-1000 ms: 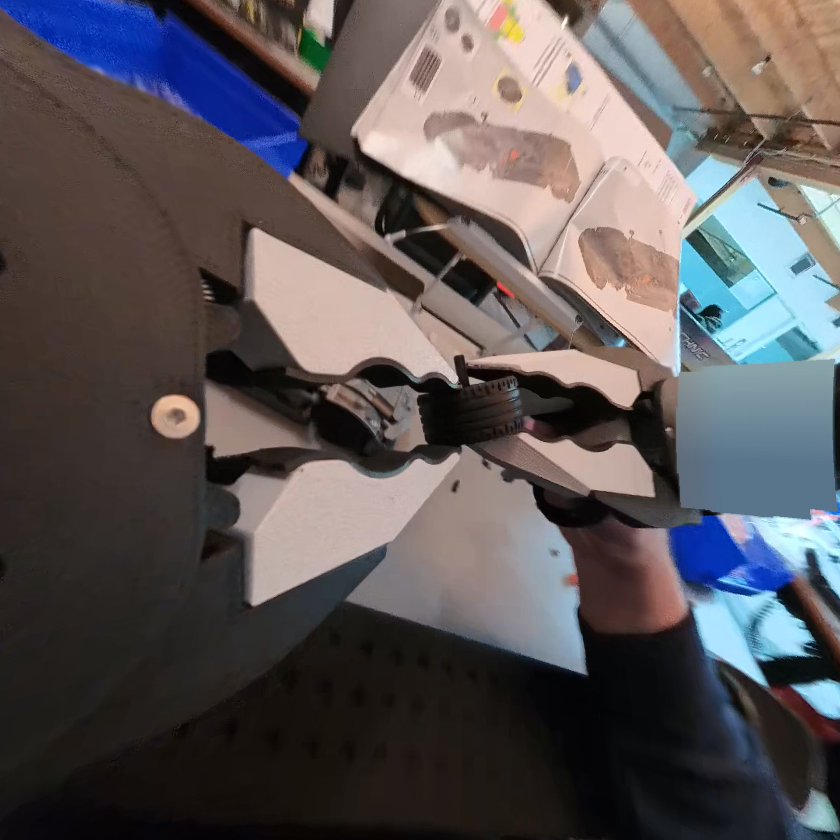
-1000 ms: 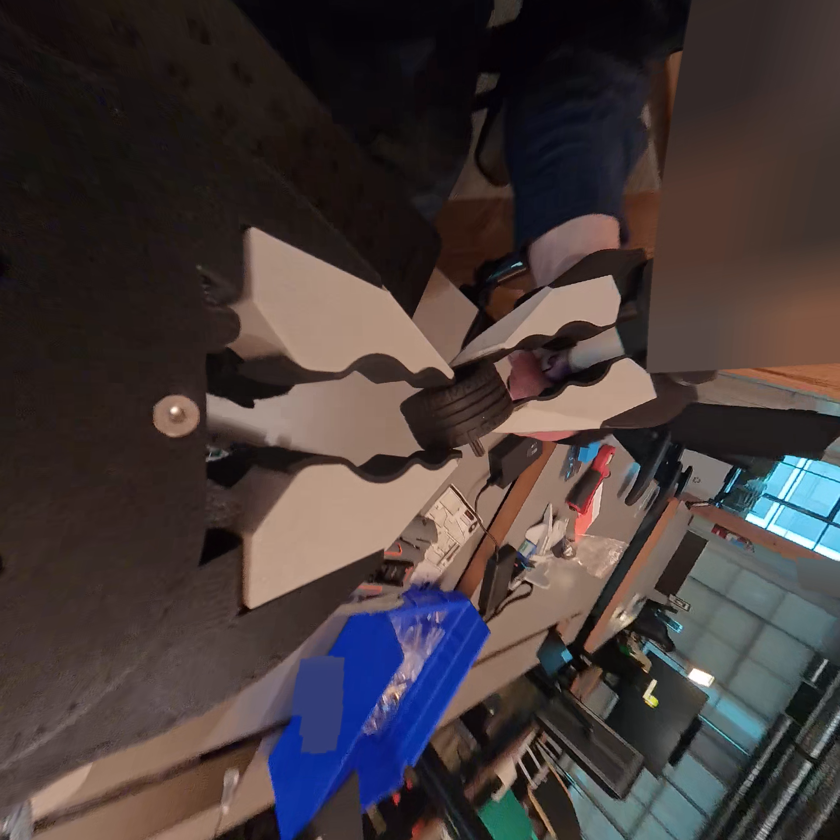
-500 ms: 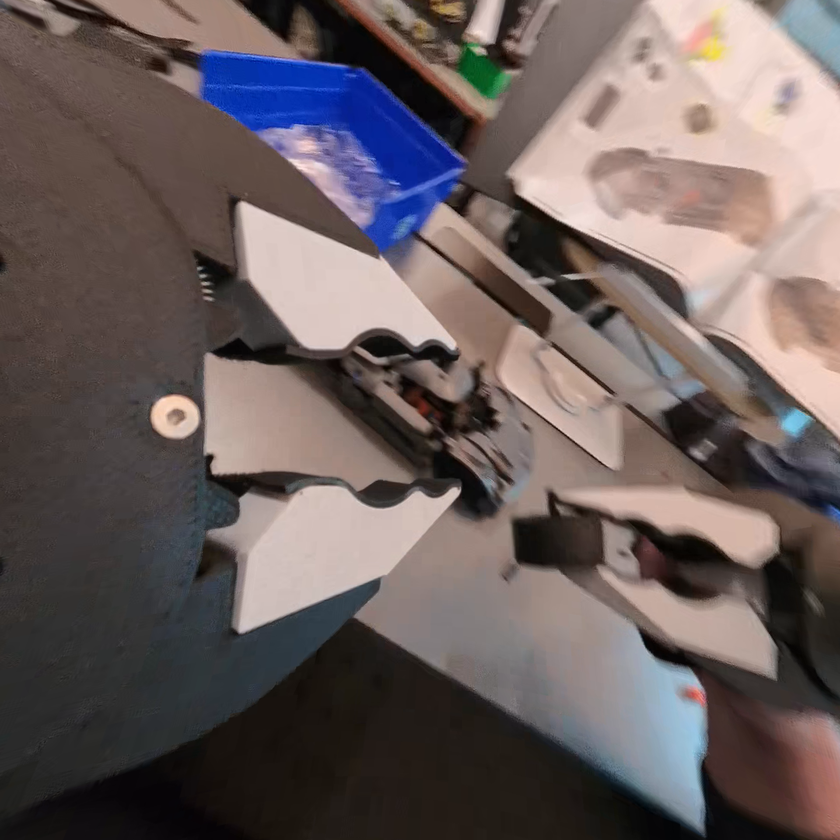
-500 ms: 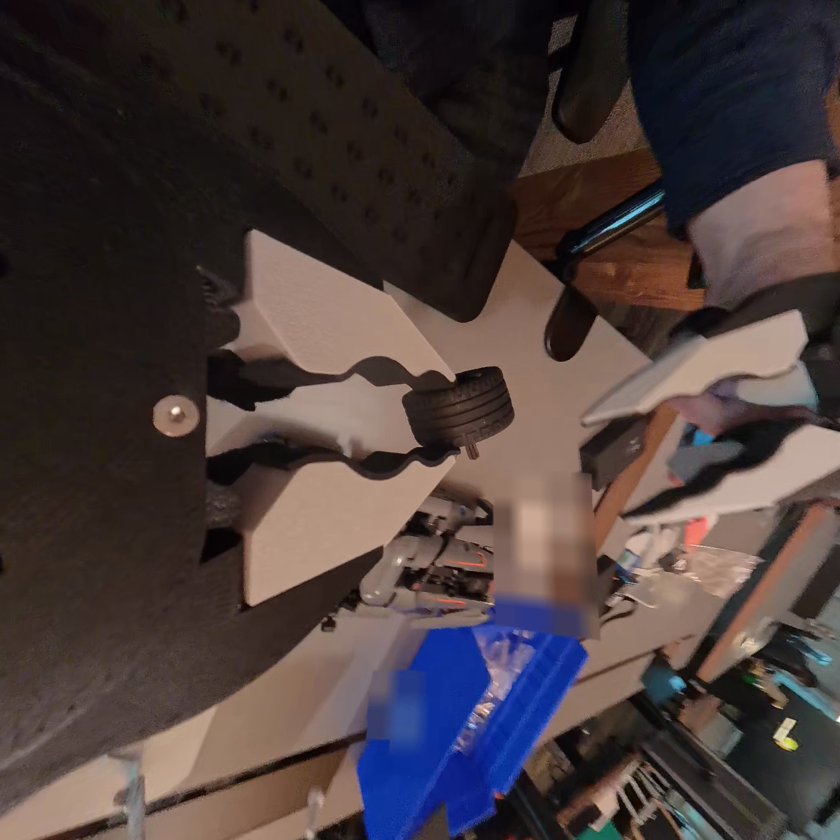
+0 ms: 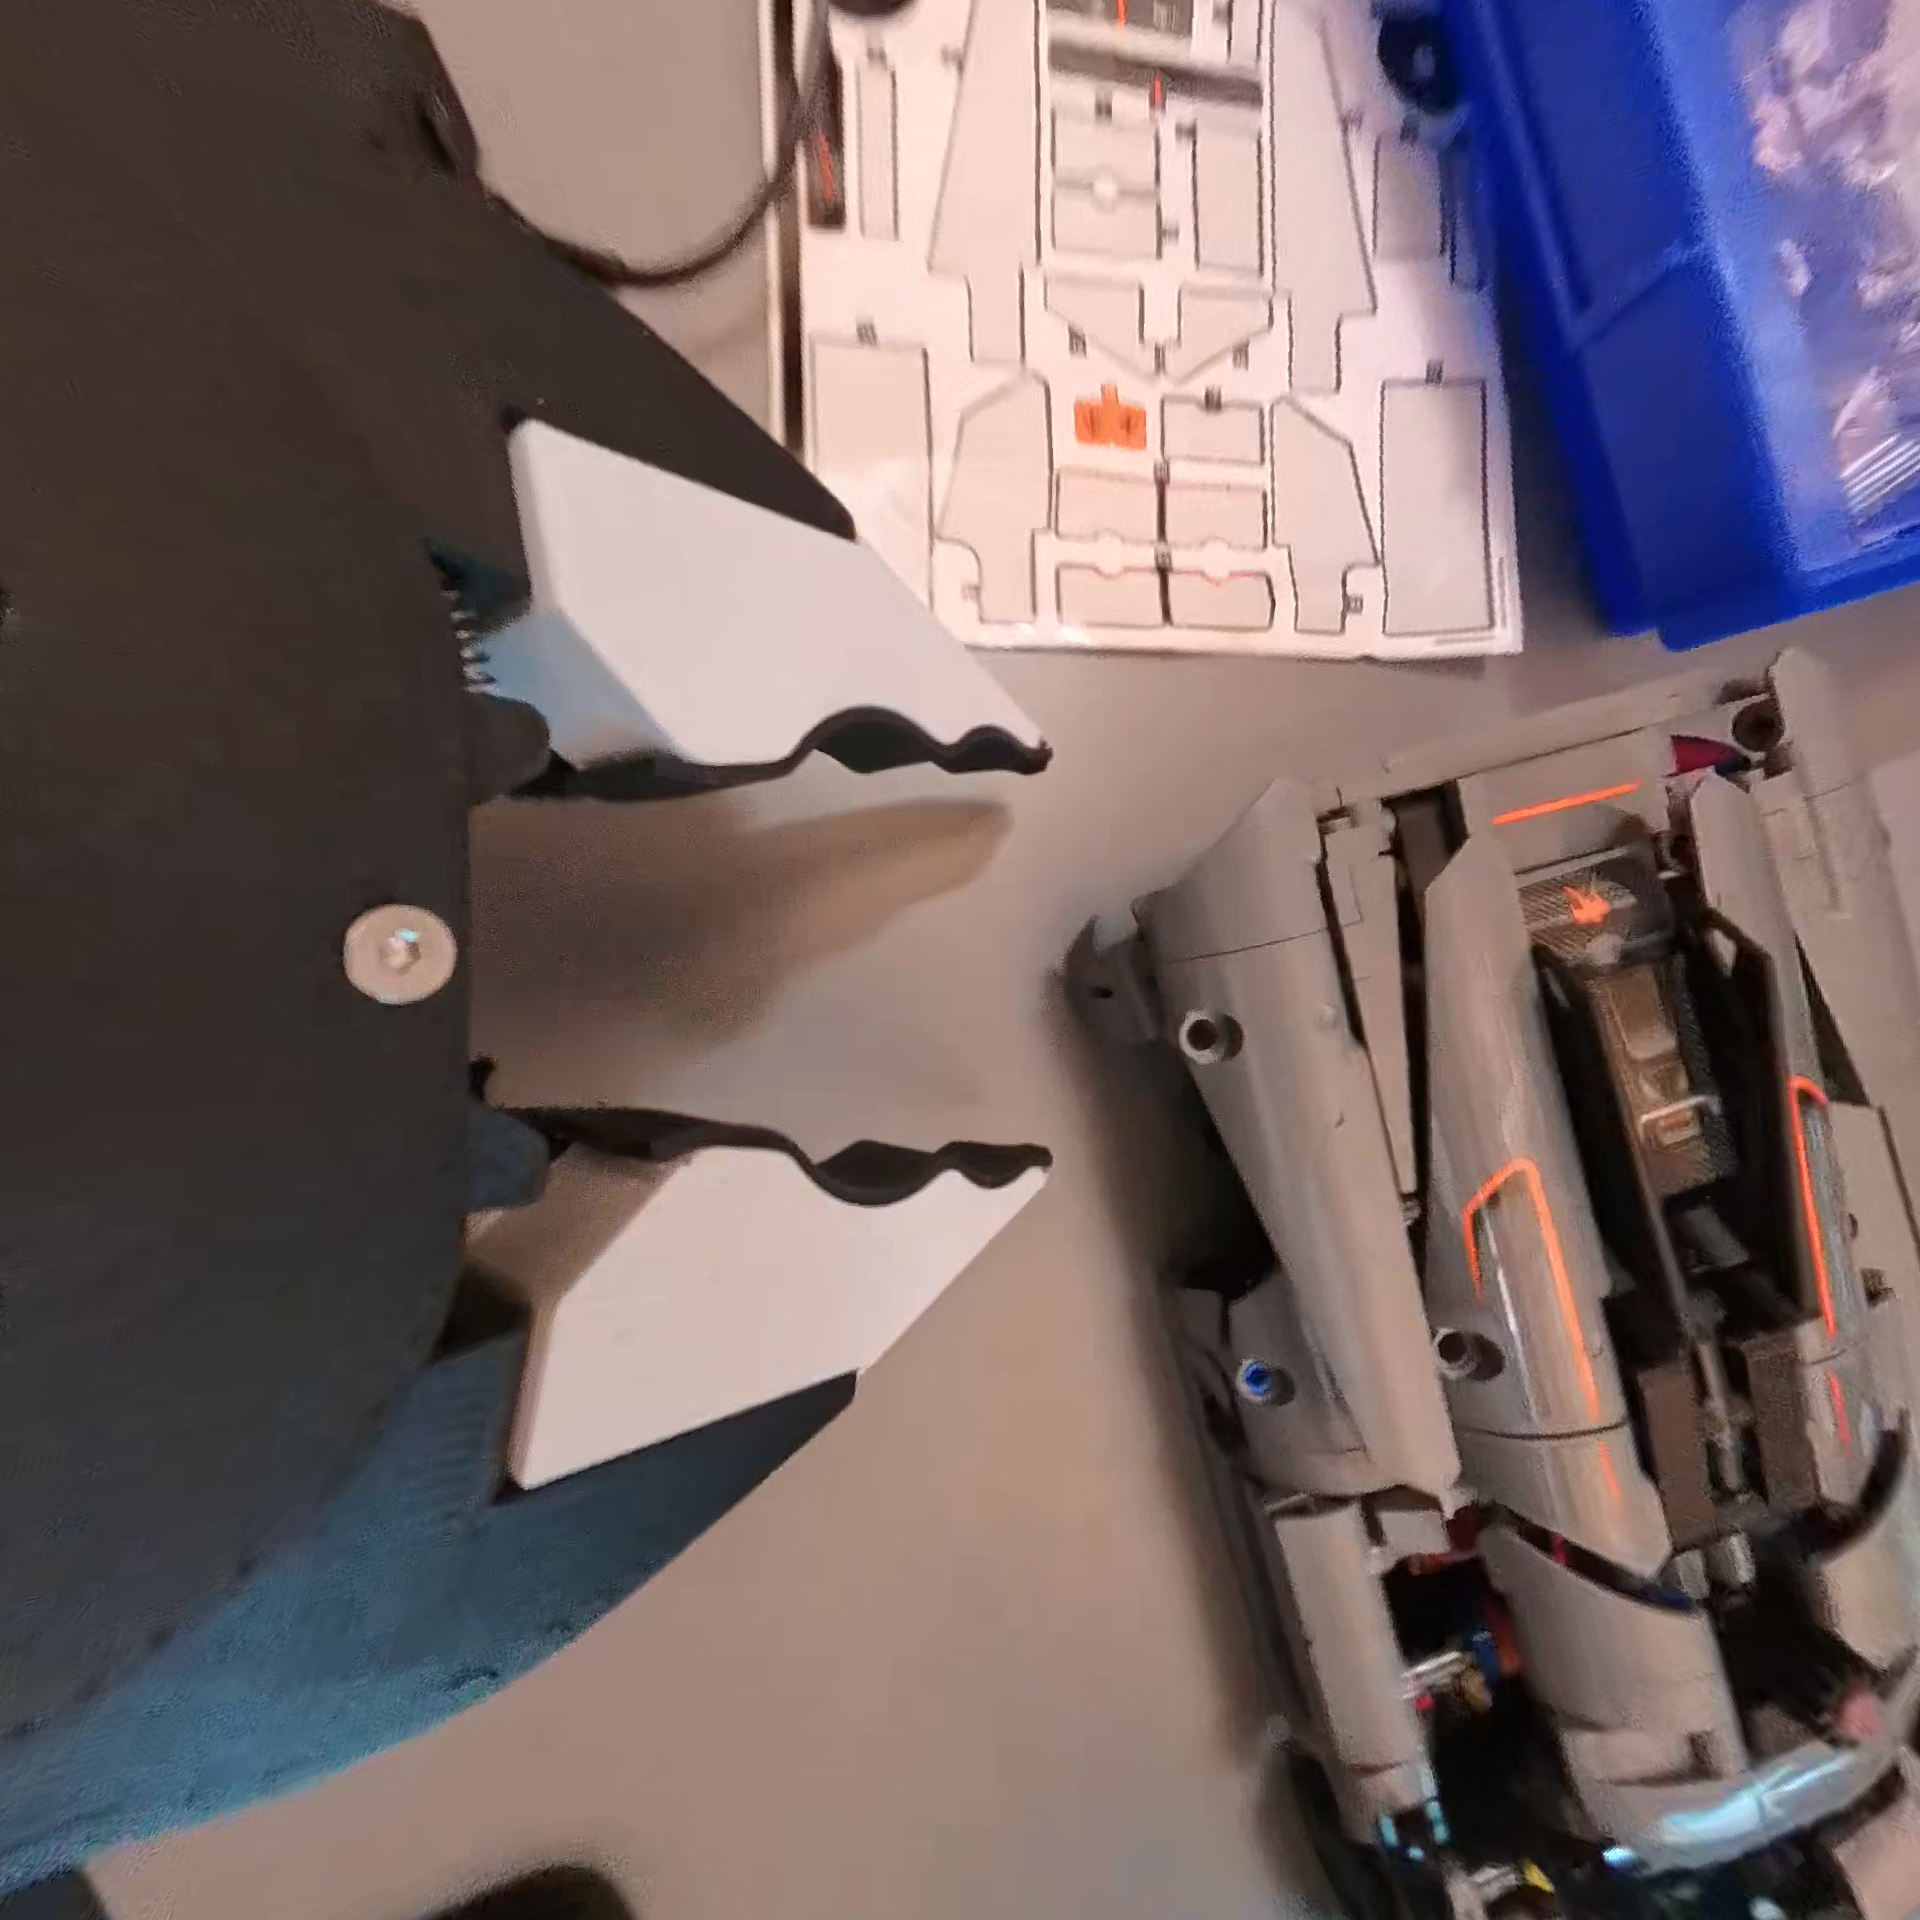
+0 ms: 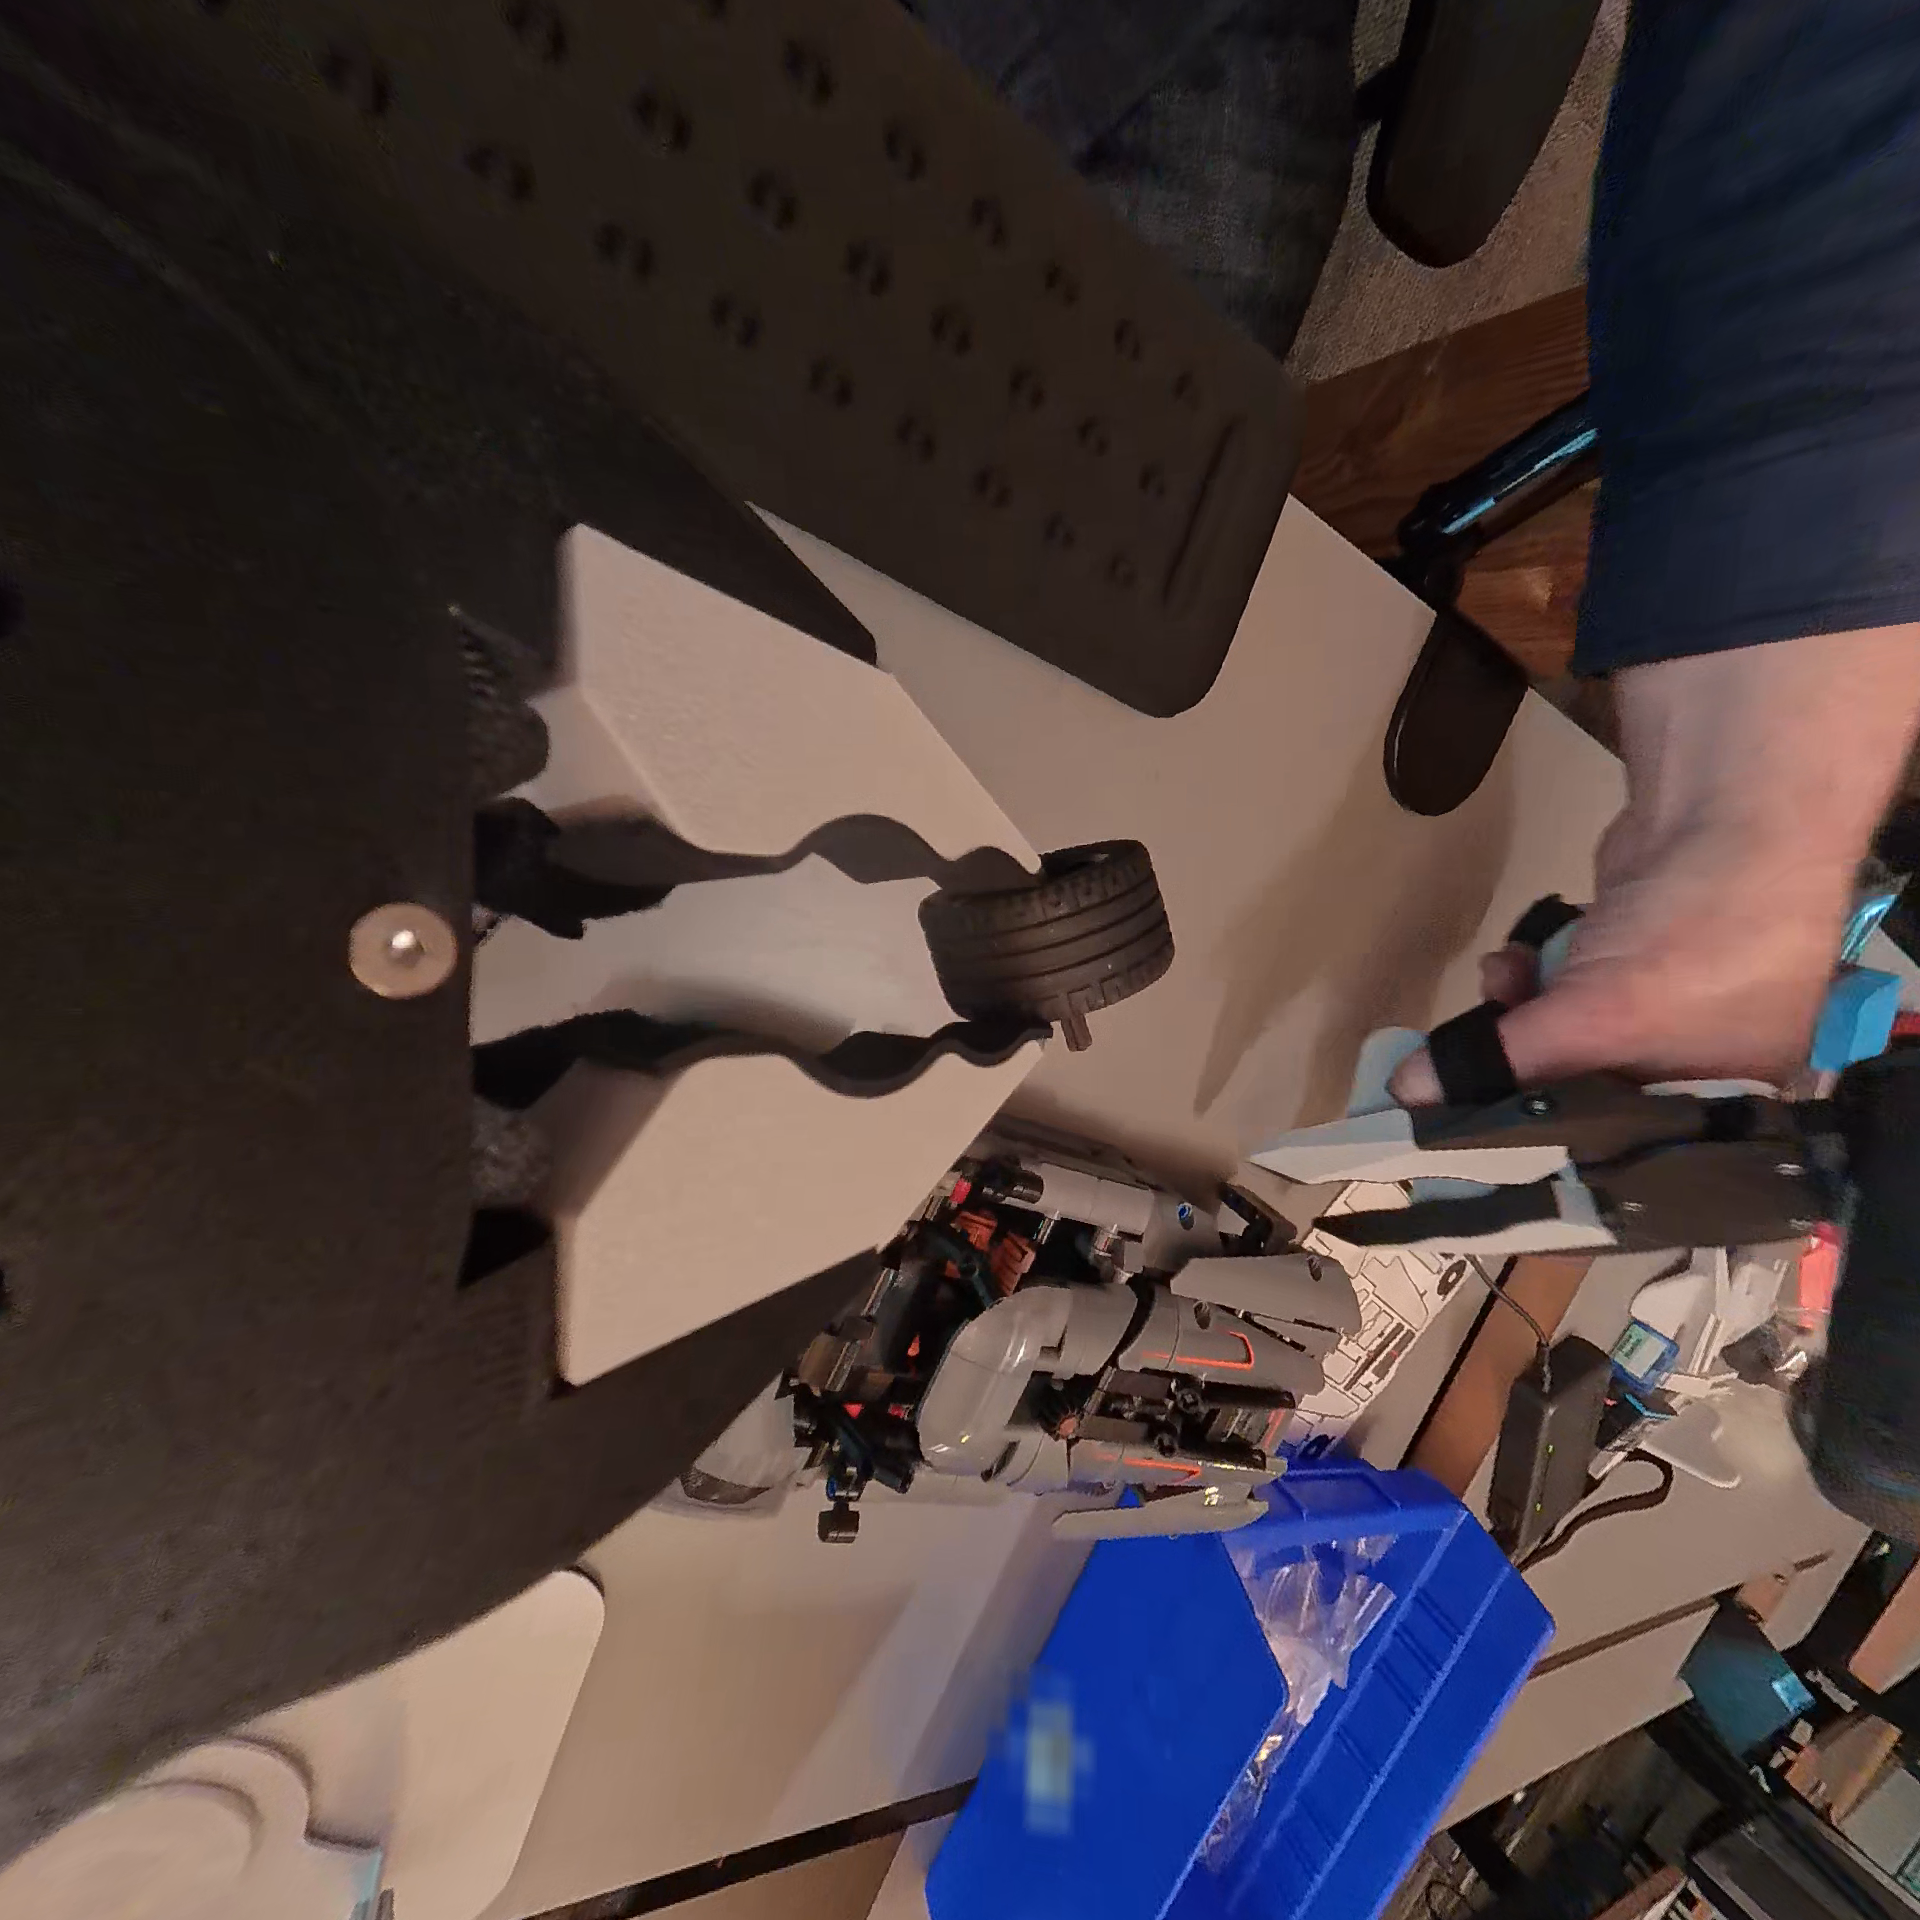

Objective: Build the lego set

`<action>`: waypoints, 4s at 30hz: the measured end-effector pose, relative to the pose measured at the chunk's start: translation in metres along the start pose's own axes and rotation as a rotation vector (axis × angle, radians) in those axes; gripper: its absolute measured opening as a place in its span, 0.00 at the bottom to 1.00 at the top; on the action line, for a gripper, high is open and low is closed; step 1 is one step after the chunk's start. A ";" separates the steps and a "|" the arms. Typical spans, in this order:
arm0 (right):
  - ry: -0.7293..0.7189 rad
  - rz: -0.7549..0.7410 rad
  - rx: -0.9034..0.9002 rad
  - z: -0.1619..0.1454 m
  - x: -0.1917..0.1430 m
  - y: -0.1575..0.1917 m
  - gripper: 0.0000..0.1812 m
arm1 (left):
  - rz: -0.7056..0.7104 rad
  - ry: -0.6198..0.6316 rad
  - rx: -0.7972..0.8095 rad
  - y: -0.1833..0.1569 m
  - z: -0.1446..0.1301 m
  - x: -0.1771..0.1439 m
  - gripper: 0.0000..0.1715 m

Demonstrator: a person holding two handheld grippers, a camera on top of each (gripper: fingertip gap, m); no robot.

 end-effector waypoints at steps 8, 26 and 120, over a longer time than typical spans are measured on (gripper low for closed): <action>0.043 0.009 0.041 -0.011 0.002 -0.002 0.12 | -0.023 -0.135 -0.037 -0.004 0.014 0.026 0.33; 0.202 0.028 0.183 -0.063 0.005 -0.002 0.12 | -0.024 -0.195 0.019 -0.026 0.034 0.024 0.18; 0.339 -0.318 0.578 -0.151 -0.078 -0.030 0.24 | -0.119 -0.149 -0.021 -0.121 -0.004 -0.003 0.21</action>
Point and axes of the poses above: each gripper's, where its closed fingertips meet, x out along the fingers, z out of its top, y = z × x across the jaws, the point moved 2 cm from there along -x, back along the fingers, and after that the axes turned 6 degrees about z, right-handed, at the moved point
